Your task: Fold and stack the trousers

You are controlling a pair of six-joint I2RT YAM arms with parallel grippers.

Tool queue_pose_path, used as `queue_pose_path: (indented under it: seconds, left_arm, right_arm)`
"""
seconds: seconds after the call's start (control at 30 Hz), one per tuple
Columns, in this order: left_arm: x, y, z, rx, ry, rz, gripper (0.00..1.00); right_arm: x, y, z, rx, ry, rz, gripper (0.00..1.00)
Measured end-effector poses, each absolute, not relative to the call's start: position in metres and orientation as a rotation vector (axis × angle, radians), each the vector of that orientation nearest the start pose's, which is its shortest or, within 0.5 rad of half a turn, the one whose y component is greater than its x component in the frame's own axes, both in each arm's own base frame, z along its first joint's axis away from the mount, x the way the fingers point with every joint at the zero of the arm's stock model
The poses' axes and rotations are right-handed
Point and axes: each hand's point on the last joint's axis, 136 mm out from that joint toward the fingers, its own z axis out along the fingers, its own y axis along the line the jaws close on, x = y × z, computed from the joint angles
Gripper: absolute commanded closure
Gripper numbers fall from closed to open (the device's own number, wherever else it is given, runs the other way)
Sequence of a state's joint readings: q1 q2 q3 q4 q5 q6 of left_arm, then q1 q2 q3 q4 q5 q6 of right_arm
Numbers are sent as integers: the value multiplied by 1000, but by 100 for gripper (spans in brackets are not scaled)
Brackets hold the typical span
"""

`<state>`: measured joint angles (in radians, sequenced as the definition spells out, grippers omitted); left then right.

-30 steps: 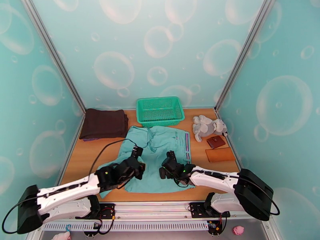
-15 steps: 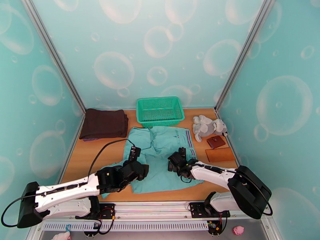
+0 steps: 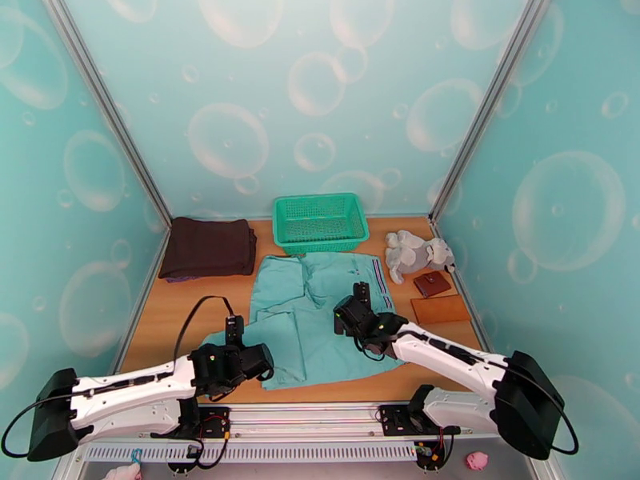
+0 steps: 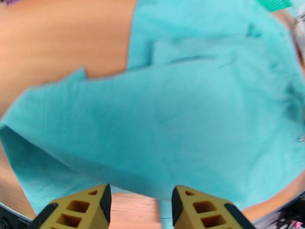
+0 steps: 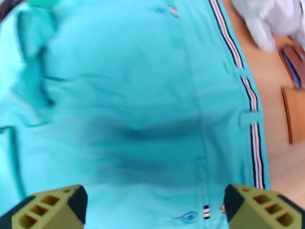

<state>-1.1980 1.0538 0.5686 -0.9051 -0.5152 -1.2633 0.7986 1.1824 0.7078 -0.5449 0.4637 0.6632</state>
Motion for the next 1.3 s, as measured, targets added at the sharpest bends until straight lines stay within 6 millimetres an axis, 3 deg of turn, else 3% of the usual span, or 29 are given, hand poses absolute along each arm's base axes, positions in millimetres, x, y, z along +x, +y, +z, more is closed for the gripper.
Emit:
queue_pose_path:
  seconds: [0.13,0.33,0.5,0.73,0.93,1.03,1.17,1.3]
  left_arm:
    - [136,-111,39,-236,2603,52,55]
    - [151,-113,37,-369,2549,-107,55]
    - [152,-107,22,-409,2565,-157,55]
    - [147,-130,39,-294,2553,-249,53]
    - [152,-135,64,-327,2527,-223,64]
    - [147,-130,61,-328,2557,-150,71]
    - [138,-119,52,-336,2592,-47,72]
    - [134,-113,46,-376,2594,-57,60]
  right_arm:
    - [254,170,114,-49,2361,221,1]
    - [233,175,71,-107,2406,344,1]
    - [220,178,49,-123,2428,406,1]
    - [218,180,47,-108,2421,445,1]
    - [220,179,47,-71,2418,442,1]
    - [219,177,46,-64,2421,439,1]
    - [215,172,38,-59,2437,425,1]
    - [215,171,39,-57,2431,430,1]
